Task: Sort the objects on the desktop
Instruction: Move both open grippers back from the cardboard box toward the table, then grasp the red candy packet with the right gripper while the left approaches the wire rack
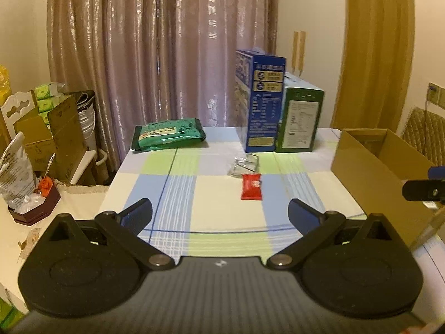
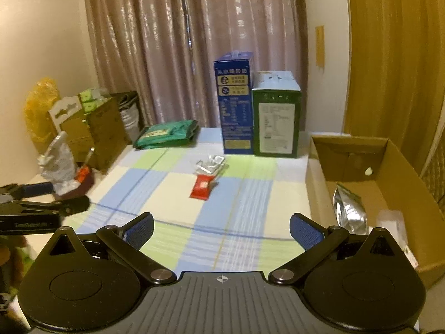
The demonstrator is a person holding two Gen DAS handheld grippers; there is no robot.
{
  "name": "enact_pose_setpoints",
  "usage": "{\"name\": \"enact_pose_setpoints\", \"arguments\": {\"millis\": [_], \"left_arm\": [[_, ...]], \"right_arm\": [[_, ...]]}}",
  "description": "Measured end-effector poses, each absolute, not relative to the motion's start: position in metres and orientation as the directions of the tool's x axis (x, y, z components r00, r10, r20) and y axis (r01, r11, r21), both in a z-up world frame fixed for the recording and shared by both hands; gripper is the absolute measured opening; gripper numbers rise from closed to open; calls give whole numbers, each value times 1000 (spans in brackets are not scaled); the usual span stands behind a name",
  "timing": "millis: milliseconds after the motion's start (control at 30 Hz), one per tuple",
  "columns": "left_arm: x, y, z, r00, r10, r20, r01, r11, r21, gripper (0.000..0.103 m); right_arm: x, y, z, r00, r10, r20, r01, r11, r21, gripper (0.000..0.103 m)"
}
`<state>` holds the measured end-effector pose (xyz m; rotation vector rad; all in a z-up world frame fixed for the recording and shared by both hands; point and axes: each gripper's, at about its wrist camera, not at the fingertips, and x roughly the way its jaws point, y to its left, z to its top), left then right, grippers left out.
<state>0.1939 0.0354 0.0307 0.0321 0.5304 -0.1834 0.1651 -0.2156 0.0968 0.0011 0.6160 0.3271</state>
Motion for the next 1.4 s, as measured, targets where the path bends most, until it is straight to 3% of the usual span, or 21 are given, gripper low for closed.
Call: {"name": "enact_pose_setpoints", "arguments": {"millis": [333, 633, 900, 1067, 1233, 1400], "left_arm": [[284, 54, -18, 781, -167, -601, 127, 986, -109, 102], [354, 51, -46, 777, -128, -616, 117, 991, -58, 102], [396, 60, -71, 785, -120, -607, 122, 992, -37, 102], [404, 65, -86, 764, -105, -637, 107, 994, -36, 102], [407, 66, -91, 752, -118, -648, 110, 992, -53, 102], [407, 67, -93, 751, -133, -647, 107, 991, -79, 102]], "right_arm": [[254, -183, 35, 741, 298, -602, -268, 953, 141, 101], [327, -152, -29, 715, 343, -610, -291, 938, 186, 99], [363, -126, -66, 721, 353, -597, -295, 935, 198, 79], [381, -106, -82, 728, 333, -599, -300, 941, 159, 66], [396, -87, -91, 745, 296, -598, -302, 949, 93, 62], [403, -76, -95, 750, 263, -607, -306, 952, 34, 46]]}}
